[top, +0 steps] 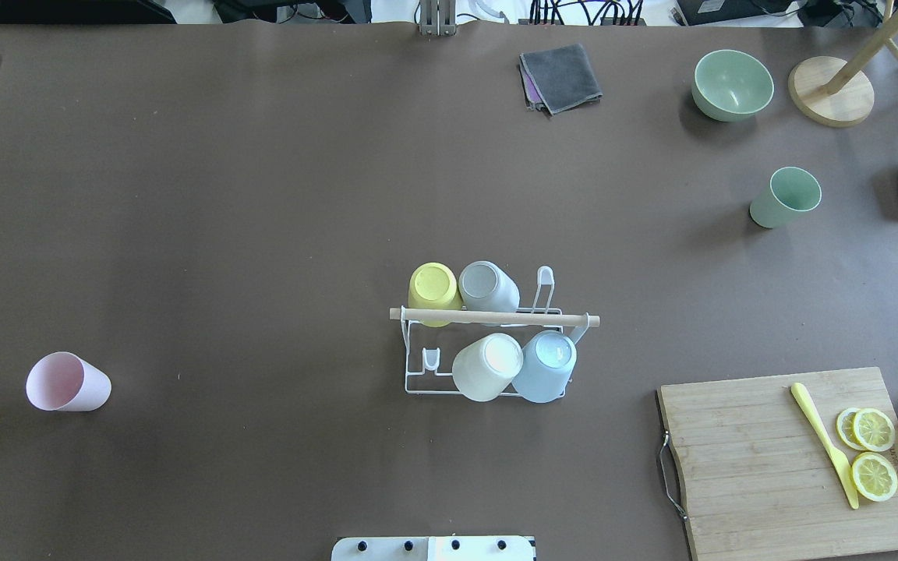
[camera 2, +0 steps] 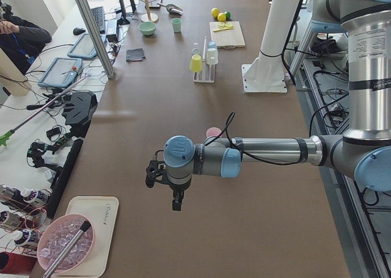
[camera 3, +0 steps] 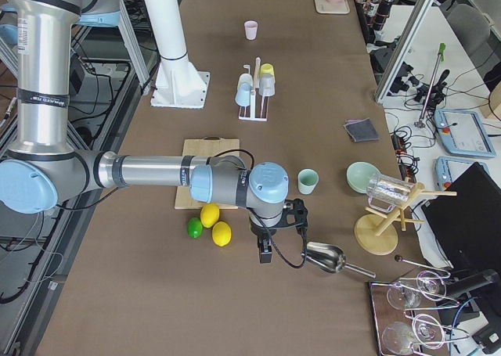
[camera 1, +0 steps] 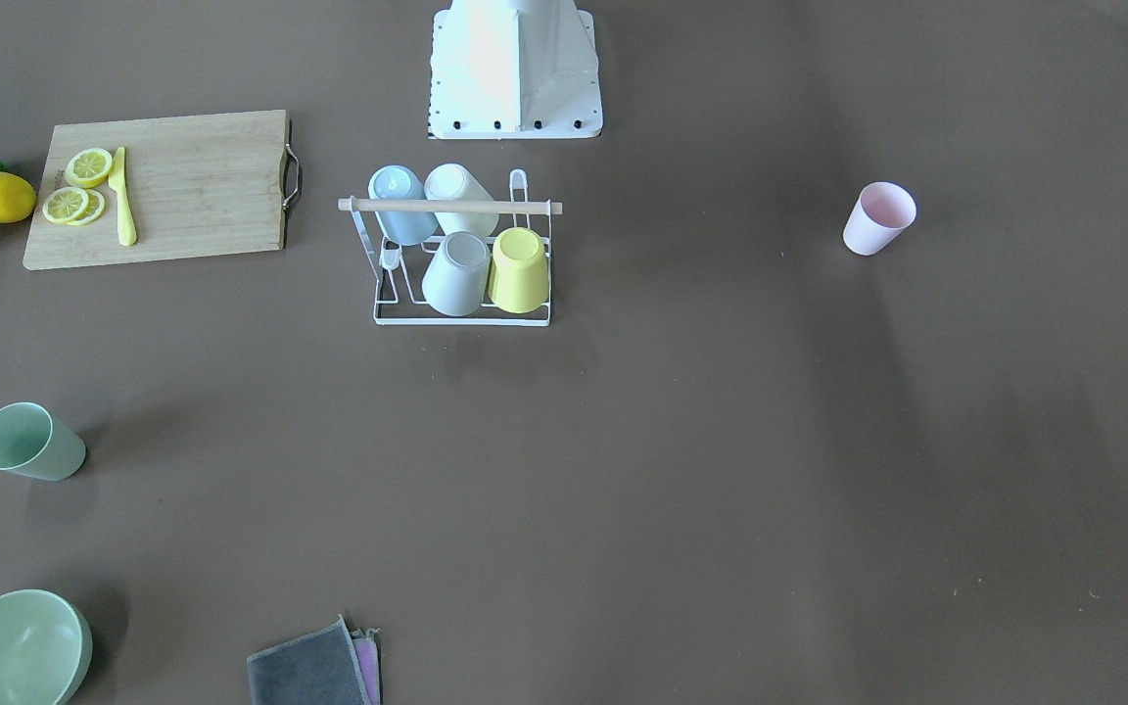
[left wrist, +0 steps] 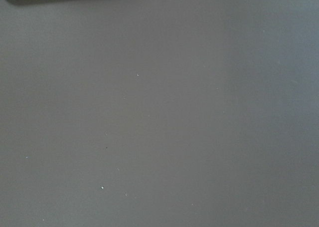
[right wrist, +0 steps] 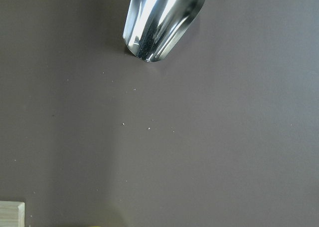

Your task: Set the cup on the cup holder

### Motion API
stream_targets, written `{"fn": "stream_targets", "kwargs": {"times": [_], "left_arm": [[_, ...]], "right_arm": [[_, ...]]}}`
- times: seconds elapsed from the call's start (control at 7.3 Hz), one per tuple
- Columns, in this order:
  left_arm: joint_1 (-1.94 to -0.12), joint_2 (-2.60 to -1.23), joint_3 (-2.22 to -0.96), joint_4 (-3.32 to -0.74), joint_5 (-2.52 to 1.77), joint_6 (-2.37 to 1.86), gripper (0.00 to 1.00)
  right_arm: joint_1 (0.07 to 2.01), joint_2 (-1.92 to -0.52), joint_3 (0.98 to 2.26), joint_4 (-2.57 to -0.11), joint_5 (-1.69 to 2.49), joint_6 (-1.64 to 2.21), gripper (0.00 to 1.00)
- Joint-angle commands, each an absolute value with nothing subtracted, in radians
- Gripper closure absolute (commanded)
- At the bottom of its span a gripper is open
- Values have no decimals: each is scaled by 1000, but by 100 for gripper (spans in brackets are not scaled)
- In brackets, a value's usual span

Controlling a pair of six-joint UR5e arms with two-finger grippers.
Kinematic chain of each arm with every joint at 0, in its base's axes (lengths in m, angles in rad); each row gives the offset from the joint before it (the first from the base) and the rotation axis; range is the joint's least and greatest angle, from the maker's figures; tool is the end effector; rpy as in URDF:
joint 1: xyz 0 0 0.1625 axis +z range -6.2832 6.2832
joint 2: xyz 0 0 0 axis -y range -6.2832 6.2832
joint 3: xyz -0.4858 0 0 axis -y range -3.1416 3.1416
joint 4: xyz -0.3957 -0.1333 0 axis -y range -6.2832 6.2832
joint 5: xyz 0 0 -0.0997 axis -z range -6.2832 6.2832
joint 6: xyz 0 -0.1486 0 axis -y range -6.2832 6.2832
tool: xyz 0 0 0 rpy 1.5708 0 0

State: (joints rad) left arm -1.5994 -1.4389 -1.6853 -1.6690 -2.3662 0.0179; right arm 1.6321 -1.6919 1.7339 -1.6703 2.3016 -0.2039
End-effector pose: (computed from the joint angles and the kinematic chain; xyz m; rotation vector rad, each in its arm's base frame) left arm -0.0397 -0.4386 0.7466 0.0950 0.7929 0.0220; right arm 0.0604 -0.4269 0.7443 0.0422 -0.7319 -0.1151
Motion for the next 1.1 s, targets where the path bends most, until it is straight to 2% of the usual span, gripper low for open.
{"fn": "stream_targets", "kwargs": {"times": [0.0,0.96], "left_arm": [[-1600,-1439,-1686,-1704,-2364,14,1],[-1549,-1459,-1748,-1743,-2318,20,1]], "right_arm": [[1632,-1695,1736,-1669,2299,-204,0],[1632,-1694,1736,-1669,2299,-203,0]]}}
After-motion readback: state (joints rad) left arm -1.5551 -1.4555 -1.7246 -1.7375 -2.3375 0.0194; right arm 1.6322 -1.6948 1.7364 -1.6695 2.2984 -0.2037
